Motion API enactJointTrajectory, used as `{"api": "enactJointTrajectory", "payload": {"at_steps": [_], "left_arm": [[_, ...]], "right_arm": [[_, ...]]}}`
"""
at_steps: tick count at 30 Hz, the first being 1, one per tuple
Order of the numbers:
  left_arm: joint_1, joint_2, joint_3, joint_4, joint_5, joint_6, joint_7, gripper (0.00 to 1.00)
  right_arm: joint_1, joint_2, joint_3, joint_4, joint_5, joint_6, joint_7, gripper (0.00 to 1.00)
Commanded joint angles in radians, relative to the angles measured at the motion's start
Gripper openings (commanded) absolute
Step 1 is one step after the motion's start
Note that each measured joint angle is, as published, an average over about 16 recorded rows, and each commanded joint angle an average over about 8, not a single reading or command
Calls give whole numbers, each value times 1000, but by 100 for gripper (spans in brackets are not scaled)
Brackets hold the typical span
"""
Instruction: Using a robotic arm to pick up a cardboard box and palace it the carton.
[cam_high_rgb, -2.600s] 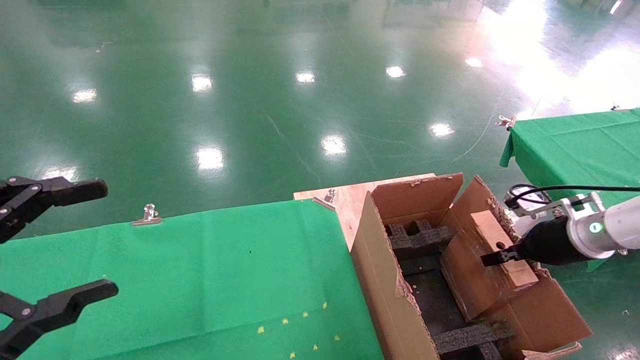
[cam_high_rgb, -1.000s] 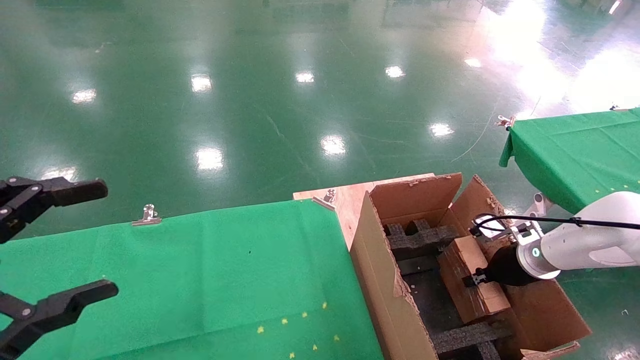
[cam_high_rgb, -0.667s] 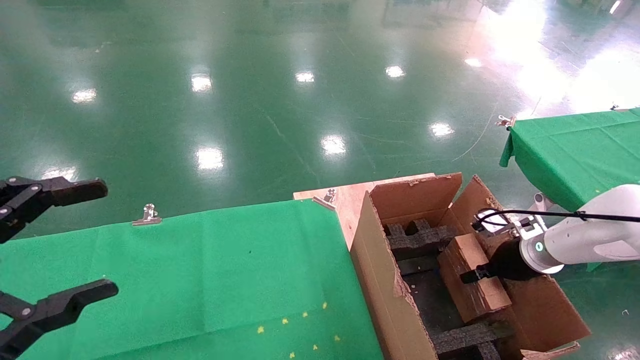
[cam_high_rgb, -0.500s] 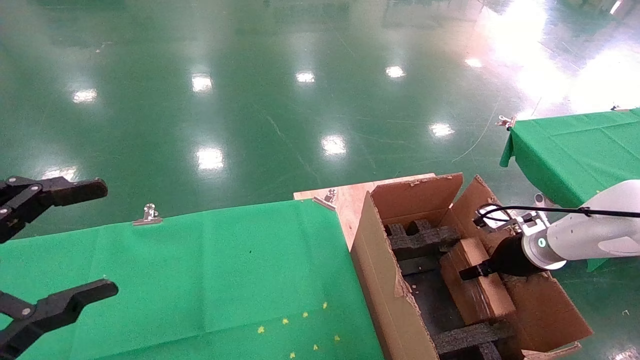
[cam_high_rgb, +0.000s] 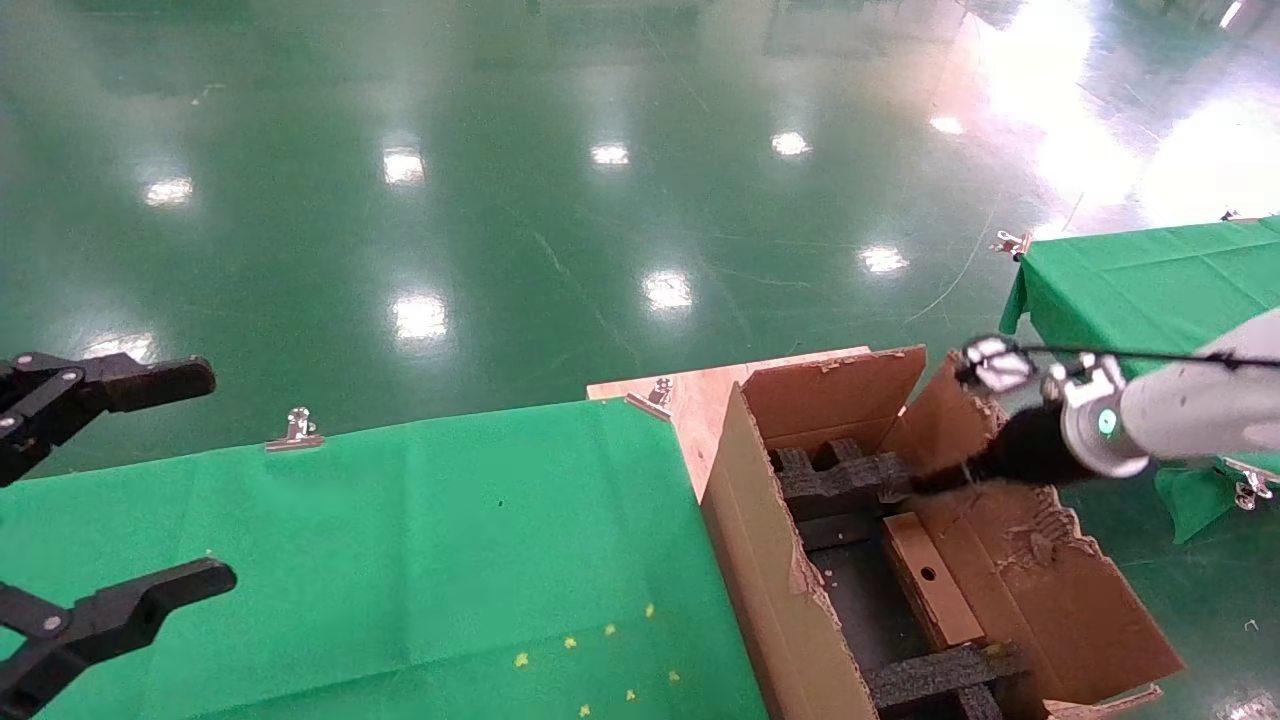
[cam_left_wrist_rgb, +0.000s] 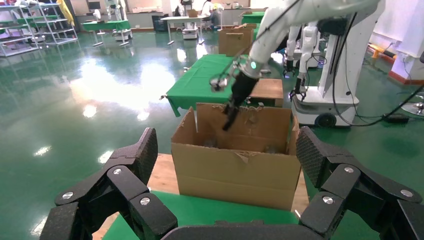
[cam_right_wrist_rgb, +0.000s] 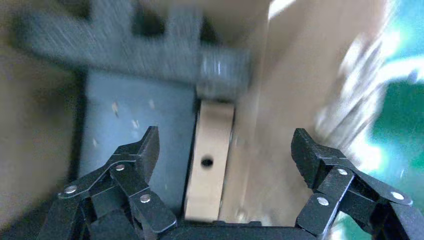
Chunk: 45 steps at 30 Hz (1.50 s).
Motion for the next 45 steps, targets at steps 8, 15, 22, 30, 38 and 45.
{"api": "enactJointTrajectory", "payload": {"at_steps": [8, 15, 22, 30, 38, 45], "left_arm": [[0, 0, 0, 0, 0, 0, 0, 100], [0, 0, 0, 0, 0, 0, 0, 100], [0, 0, 0, 0, 0, 0, 0, 100], [0, 0, 0, 0, -1, 0, 0, 100], [0, 0, 0, 0, -1, 0, 0, 100], [0, 0, 0, 0, -1, 0, 0, 100]], "right_arm": [[176, 121, 87, 230, 62, -101, -166, 100], [225, 193, 170, 265, 262, -331, -325, 100], [195, 216, 219, 196, 470, -523, -381, 100], [185, 215, 226, 189, 485, -533, -383, 100], [120, 201, 317, 220, 474, -538, -409, 100], [10, 179, 475, 269, 469, -559, -455, 100]]}}
